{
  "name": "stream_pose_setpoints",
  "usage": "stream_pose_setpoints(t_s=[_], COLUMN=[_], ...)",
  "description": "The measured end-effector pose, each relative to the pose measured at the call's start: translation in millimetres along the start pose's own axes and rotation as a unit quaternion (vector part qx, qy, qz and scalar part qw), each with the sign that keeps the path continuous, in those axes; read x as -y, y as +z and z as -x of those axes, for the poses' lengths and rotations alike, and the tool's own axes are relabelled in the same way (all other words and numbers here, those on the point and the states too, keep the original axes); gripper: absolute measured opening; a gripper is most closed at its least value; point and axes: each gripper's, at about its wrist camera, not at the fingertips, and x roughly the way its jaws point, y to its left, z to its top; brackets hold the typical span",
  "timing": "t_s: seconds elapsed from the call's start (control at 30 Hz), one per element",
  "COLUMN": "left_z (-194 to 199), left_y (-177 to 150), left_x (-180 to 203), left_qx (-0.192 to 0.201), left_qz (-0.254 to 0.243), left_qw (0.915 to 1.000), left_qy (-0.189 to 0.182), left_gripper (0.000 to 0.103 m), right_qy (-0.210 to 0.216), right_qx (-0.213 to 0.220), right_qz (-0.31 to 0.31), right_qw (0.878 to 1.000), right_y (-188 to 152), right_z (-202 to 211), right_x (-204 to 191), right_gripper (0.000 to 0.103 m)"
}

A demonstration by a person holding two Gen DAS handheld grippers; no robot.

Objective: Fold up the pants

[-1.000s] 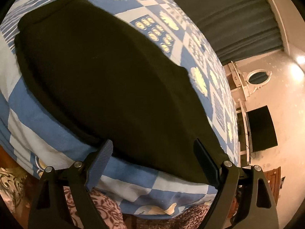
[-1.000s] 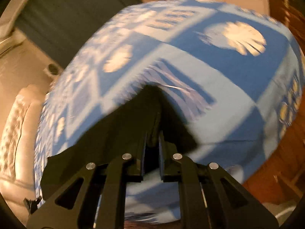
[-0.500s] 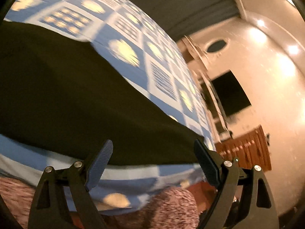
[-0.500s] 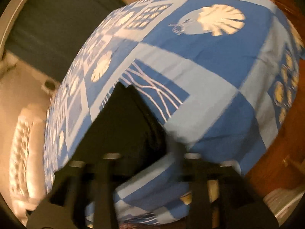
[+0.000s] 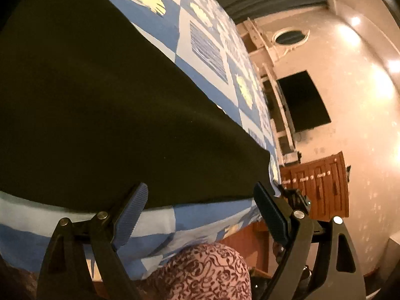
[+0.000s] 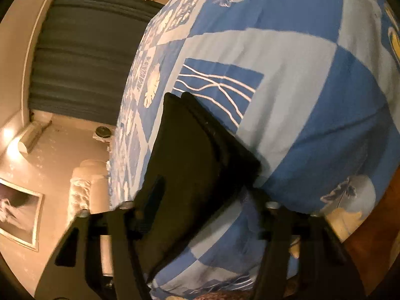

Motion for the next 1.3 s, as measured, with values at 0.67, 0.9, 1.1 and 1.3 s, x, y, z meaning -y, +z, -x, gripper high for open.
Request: stream_pose_setpoints(t_s=[0.67,0.9,1.1,1.3], left_z=[-23,-6,40,105], left_y=[41,56,72,88], left_x=[4,1,-26,-65], left_qx=[0.025,0.046,0.077,0.112], left_qz=[-0.023,-0.006,-0.027,-0.026], left_qw=[0.9993,0.9989,0.9950,0.9829], left_qy=[0.013,-0.010,0.057,0.144], left_gripper=[0.085,0.085,0.085,0.085], right_qy=[-0.025,0.001,0.028,-0.011], right_qx=[0.021,-0.066,-0.124,-0.146], right_qz=[0.091,0.110,0.130,0.152], right_qw=[0.995,0.992,0.983,0.978], right_y=[57,74,58,46], right_z=[37,-9,-25,-45], right_x=[1,2,-10,-24], right_gripper=[0.063,0.064,0.062,0.023])
